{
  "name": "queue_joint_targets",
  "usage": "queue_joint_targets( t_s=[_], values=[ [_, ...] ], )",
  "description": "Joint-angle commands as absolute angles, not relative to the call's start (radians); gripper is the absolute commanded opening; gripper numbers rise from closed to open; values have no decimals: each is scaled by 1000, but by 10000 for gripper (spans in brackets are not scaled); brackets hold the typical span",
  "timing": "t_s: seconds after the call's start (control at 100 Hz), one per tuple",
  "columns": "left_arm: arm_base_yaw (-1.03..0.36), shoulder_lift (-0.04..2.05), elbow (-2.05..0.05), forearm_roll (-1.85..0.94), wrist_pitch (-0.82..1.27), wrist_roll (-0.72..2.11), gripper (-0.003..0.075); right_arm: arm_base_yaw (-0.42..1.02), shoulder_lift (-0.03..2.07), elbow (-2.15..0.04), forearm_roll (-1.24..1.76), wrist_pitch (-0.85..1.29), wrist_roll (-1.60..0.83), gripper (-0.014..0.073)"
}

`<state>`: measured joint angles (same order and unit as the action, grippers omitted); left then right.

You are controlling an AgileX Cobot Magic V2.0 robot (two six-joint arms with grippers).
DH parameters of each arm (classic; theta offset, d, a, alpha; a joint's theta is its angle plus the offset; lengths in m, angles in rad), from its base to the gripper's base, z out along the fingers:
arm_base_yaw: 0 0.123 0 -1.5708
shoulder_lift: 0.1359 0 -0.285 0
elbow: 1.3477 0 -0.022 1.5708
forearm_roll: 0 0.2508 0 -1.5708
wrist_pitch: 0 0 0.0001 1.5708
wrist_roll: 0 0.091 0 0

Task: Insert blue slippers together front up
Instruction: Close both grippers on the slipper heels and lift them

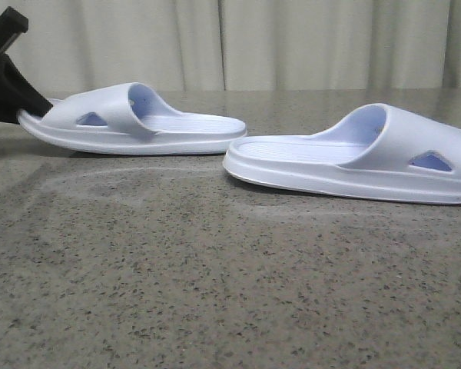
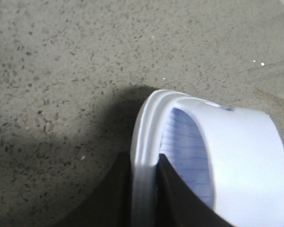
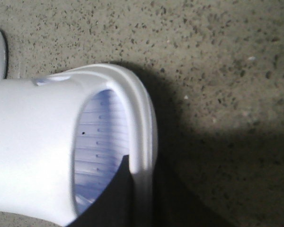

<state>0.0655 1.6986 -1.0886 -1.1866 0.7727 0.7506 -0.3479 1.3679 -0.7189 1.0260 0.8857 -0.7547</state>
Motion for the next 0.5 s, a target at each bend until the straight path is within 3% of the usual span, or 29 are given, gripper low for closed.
queue_joint_targets(
  t_s=[0.0,0.19,0.49],
  values=[
    [81,1616,-1119,-1225,788,763,15,-353,1351,-755,1050,907,-776,-102],
    [131,1510,-1119,-1213,834,763,15,-353,1351,-815,1098,976,-795,-102],
    [249,1413,-1119,-1213,987,763,15,-401,1339,-867,1418,1142,-958,-102]
  ],
)
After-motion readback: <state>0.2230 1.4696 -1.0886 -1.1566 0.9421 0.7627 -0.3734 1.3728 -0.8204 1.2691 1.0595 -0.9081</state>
